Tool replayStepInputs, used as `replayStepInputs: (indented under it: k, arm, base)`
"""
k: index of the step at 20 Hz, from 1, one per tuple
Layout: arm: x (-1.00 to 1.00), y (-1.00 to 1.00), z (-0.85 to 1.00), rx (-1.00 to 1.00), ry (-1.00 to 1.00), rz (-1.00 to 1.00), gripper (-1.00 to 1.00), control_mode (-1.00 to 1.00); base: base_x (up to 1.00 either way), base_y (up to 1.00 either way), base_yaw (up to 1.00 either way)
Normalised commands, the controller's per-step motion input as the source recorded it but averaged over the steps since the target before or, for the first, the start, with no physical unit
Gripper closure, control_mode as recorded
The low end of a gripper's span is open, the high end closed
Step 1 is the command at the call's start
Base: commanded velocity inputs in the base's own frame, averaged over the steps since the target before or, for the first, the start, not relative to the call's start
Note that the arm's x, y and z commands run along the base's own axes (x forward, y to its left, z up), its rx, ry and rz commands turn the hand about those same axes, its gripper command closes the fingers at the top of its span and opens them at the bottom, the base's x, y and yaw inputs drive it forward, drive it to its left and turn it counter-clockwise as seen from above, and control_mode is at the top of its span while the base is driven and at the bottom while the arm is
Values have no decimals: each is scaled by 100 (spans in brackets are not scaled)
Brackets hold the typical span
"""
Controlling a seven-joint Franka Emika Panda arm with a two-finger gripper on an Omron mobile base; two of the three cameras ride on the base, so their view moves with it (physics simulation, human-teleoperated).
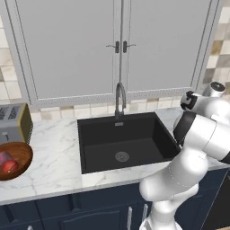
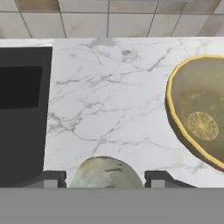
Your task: Pick the onions from the cabinet and place them in one bowl. Pick the garlic from the sink and place it in the other bowl.
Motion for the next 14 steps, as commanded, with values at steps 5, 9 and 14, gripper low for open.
replayStepInputs:
  k: [5, 9, 14]
  arm:
    - [0, 0, 0, 0, 0, 0, 100, -100]
    - [0, -11, 61, 0, -3, 0, 100, -100]
    - [16, -38, 90, -1, -2, -1, 100, -100]
  base:
    - [5, -22, 0]
    - [0, 0, 0]
    - [0, 0, 0]
